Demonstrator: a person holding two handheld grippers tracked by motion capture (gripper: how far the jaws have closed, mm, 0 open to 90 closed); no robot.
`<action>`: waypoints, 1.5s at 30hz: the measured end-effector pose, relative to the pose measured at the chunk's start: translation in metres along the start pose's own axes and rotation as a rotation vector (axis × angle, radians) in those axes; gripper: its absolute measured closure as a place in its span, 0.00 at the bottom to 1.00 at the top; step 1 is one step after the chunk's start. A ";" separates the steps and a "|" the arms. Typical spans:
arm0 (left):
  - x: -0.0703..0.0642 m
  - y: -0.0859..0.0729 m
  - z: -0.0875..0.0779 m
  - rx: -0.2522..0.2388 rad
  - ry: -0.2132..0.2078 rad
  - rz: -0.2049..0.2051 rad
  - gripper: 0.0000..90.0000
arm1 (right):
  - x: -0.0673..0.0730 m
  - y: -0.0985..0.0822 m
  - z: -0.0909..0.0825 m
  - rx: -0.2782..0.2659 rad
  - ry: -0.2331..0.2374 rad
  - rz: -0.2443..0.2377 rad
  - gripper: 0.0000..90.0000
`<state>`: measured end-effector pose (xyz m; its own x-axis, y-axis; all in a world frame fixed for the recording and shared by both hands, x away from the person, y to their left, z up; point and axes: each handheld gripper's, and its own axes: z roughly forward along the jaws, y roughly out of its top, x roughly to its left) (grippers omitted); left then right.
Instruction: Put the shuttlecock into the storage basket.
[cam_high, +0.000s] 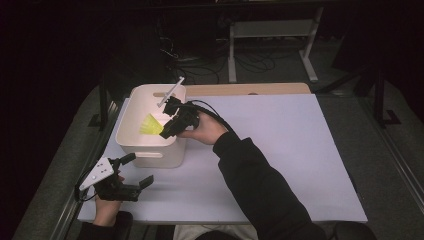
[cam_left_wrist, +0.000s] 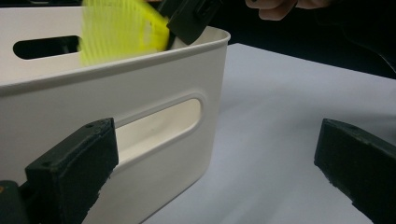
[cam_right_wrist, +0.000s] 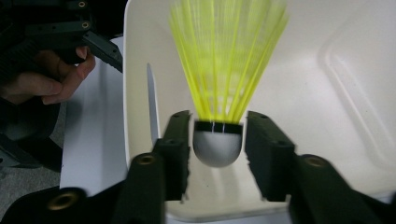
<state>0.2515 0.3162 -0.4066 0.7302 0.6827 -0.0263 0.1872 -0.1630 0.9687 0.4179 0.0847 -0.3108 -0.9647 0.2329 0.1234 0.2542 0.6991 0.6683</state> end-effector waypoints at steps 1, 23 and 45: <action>0.000 0.000 0.000 0.000 0.000 0.000 0.00 | 0.000 0.000 -0.001 -0.002 -0.003 0.001 0.61; 0.000 0.000 0.000 0.000 -0.003 0.000 0.00 | 0.003 -0.005 -0.032 -0.054 -0.105 0.003 0.14; 0.000 0.000 0.001 0.003 -0.004 -0.001 0.00 | -0.001 -0.027 -0.064 -0.103 -0.168 0.030 0.00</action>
<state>0.2515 0.3157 -0.4070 0.7324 0.6803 -0.0279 0.1898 -0.1647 0.9679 0.4077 0.0221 -0.2820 -0.9294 0.3683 0.0259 0.2660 0.6194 0.7387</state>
